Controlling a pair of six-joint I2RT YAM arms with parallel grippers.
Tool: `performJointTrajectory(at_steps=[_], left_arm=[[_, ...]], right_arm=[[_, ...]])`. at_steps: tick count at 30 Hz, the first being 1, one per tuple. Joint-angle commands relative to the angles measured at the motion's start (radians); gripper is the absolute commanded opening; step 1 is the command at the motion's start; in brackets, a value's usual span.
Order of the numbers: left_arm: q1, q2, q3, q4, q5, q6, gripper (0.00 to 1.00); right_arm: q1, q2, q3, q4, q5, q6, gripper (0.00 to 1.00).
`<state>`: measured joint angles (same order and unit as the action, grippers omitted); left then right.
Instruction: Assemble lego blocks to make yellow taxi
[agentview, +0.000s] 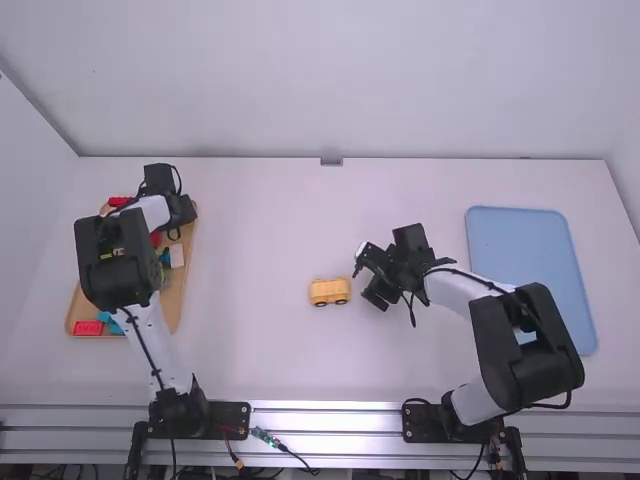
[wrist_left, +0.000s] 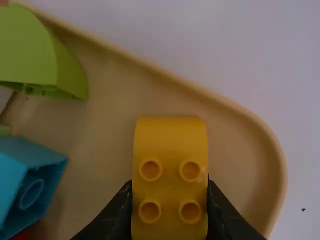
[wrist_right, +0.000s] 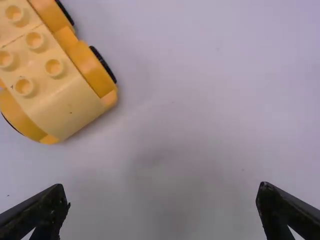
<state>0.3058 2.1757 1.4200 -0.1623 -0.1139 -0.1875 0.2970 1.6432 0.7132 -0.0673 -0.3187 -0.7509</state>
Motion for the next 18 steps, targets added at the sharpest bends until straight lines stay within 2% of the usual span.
performJointTrajectory(at_steps=[1,8,14,18], left_arm=[[0.005,-0.067,-0.021,-0.026,-0.003,0.005,0.02],[-0.025,-0.211,-0.077,-0.019,0.150,0.117,0.02],[-0.080,-0.338,-0.222,0.070,0.216,0.266,0.02],[-0.150,-0.433,-0.343,0.153,0.295,0.276,0.02]], right_arm=[[-0.046,-0.013,-0.008,0.003,-0.129,-0.043,0.99],[-0.137,0.086,-0.008,0.071,-0.453,-0.213,0.99],[-0.140,0.168,-0.008,0.090,-0.618,-0.396,0.99],[-0.140,0.217,-0.008,0.113,-0.729,-0.495,0.99]])
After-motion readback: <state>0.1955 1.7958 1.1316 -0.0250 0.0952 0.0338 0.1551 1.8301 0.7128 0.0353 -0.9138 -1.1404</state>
